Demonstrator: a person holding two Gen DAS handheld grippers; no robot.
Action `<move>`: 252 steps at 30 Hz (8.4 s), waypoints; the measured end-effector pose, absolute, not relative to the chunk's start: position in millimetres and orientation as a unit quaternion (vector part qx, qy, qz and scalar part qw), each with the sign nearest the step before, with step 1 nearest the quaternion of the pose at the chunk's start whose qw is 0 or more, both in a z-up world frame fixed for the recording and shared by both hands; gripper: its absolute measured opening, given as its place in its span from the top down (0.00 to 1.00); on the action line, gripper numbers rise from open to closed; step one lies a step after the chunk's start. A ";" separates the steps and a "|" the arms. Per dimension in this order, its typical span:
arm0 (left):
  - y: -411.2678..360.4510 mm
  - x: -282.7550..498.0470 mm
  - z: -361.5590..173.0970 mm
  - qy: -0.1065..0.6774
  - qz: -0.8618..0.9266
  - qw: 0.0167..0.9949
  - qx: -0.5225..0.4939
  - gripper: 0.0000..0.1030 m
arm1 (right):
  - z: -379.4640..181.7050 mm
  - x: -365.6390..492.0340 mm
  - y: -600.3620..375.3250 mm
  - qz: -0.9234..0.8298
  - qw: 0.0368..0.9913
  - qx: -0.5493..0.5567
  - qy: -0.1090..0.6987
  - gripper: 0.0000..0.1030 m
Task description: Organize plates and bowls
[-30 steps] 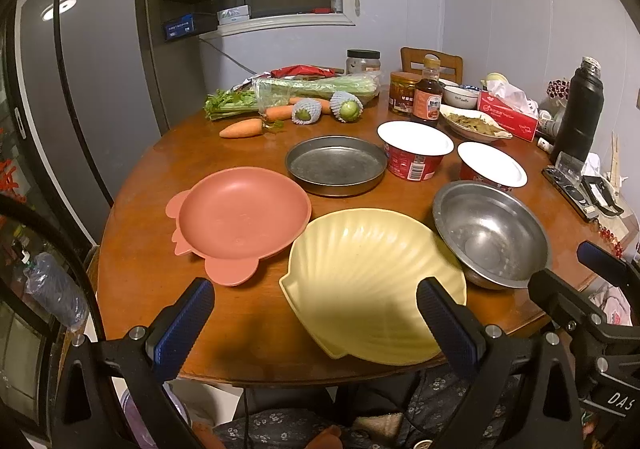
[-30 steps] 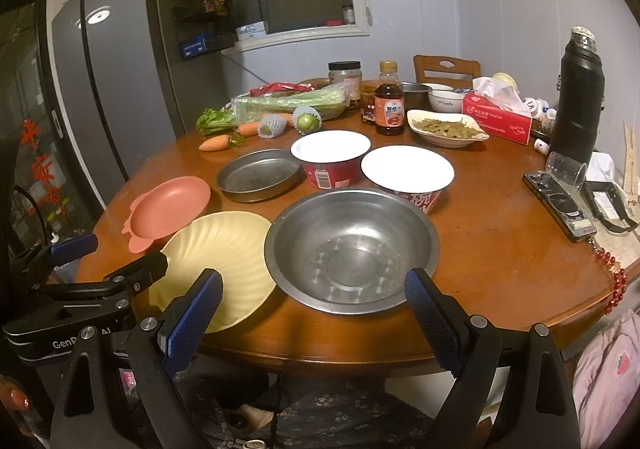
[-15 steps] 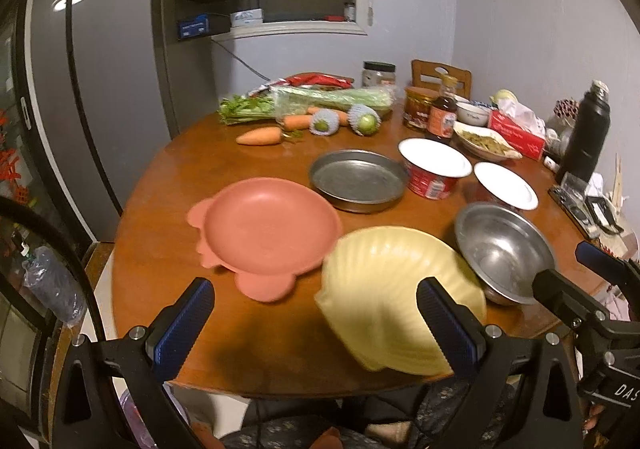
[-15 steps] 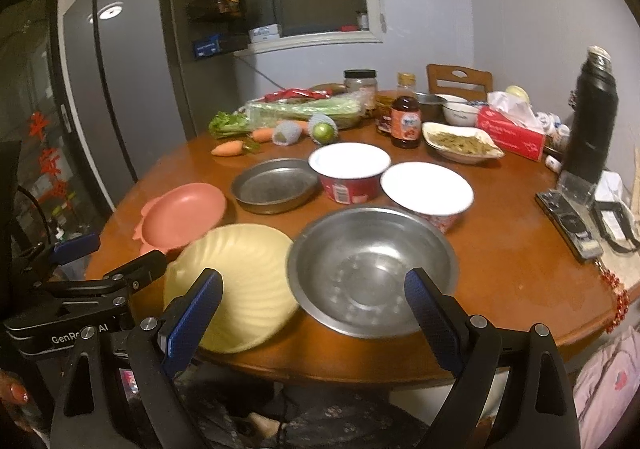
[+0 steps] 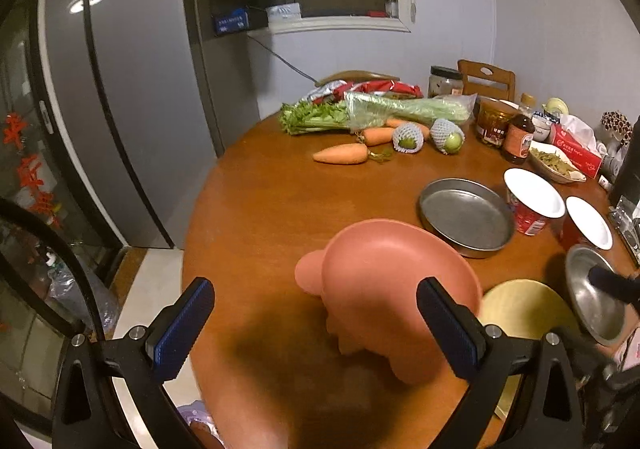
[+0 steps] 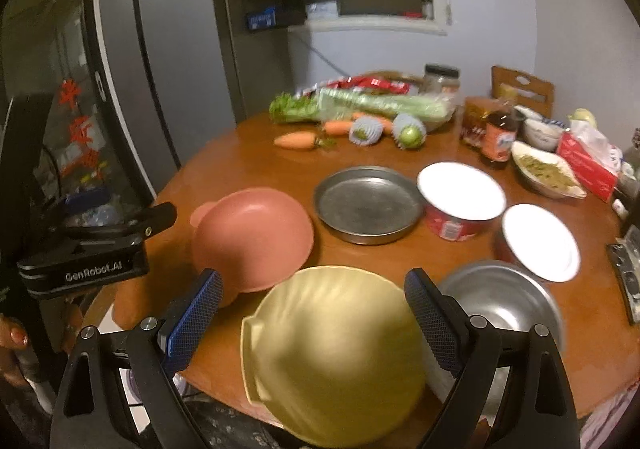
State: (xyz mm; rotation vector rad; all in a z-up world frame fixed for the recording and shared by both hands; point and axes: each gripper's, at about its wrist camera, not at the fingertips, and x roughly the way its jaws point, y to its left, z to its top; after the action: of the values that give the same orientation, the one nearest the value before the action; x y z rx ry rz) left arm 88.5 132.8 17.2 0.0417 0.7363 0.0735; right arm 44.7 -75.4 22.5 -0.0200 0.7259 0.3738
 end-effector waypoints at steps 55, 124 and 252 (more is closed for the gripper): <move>169.3 157.9 -39.0 0.462 0.002 0.885 0.050 0.78 | -22.4 165.3 29.2 0.217 0.866 -0.112 0.436 0.76; 116.5 94.0 29.5 0.369 -0.027 0.928 0.044 0.44 | 51.5 100.7 -41.7 0.204 0.913 -0.040 0.351 0.58; 156.0 138.7 -31.0 0.449 0.044 0.888 0.090 0.57 | -34.8 144.3 28.8 0.270 0.864 -0.064 0.421 0.66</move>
State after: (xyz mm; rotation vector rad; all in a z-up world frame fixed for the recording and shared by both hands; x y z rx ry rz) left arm 138.7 156.0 -31.0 0.1866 0.9337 0.0911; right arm 144.3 28.8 -34.8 -0.1342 0.8818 0.5649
